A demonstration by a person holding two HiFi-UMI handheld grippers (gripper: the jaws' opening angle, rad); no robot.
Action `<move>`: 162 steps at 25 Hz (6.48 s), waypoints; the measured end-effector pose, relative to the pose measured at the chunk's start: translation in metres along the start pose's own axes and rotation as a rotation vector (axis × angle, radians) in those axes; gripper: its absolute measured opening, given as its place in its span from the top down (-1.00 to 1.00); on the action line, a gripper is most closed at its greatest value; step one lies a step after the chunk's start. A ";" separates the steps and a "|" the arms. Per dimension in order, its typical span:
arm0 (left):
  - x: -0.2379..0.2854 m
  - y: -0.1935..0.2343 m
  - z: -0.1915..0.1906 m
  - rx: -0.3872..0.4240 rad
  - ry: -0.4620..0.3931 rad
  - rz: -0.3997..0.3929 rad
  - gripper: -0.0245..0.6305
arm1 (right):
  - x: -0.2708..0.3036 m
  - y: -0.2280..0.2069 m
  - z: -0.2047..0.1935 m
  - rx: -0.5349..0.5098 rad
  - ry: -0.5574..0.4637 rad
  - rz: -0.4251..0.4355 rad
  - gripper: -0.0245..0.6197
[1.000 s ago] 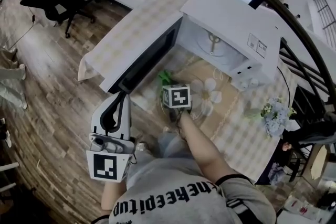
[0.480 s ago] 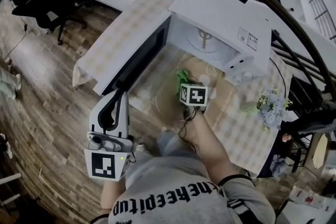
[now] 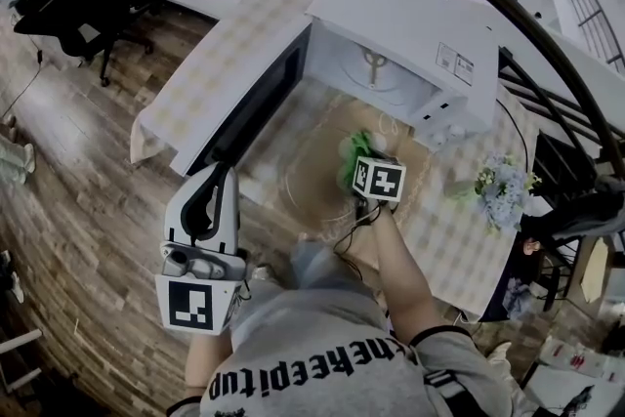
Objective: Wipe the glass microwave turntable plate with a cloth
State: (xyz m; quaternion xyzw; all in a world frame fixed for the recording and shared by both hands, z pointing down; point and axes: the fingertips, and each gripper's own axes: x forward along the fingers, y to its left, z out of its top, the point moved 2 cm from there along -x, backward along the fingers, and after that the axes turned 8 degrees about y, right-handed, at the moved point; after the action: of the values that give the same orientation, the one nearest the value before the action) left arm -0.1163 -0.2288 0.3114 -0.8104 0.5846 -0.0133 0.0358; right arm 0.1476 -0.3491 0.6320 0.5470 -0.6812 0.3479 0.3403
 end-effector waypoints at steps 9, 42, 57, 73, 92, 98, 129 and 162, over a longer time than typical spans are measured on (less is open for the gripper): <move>-0.013 0.003 -0.017 -0.001 0.070 -0.007 0.89 | -0.015 0.159 -0.021 -0.114 0.021 0.351 0.77; -0.016 -0.009 -0.003 -0.011 0.024 -0.041 0.89 | -0.032 -0.004 -0.059 0.086 -0.011 0.035 0.78; -0.029 -0.001 -0.004 -0.014 0.028 -0.012 0.89 | -0.037 0.118 -0.059 -0.016 0.013 0.267 0.77; -0.040 0.005 -0.004 -0.010 0.034 0.001 0.89 | -0.031 0.159 -0.086 -0.159 0.046 0.316 0.78; -0.032 -0.013 0.000 -0.010 0.023 -0.066 0.89 | -0.055 0.027 -0.100 0.042 -0.017 0.096 0.78; -0.036 -0.013 0.001 -0.008 0.018 -0.072 0.89 | -0.064 0.001 -0.106 0.082 -0.031 0.031 0.78; -0.064 -0.041 0.028 -0.017 -0.046 -0.208 0.89 | -0.228 0.048 -0.070 -0.041 -0.477 -0.024 0.76; -0.087 -0.052 0.054 -0.025 -0.112 -0.281 0.89 | -0.377 0.087 -0.053 -0.155 -0.799 -0.104 0.75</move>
State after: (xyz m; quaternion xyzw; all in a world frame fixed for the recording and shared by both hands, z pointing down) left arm -0.0909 -0.1275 0.2629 -0.8841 0.4627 0.0342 0.0560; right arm 0.1304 -0.0987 0.3325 0.6455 -0.7554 0.0381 0.1060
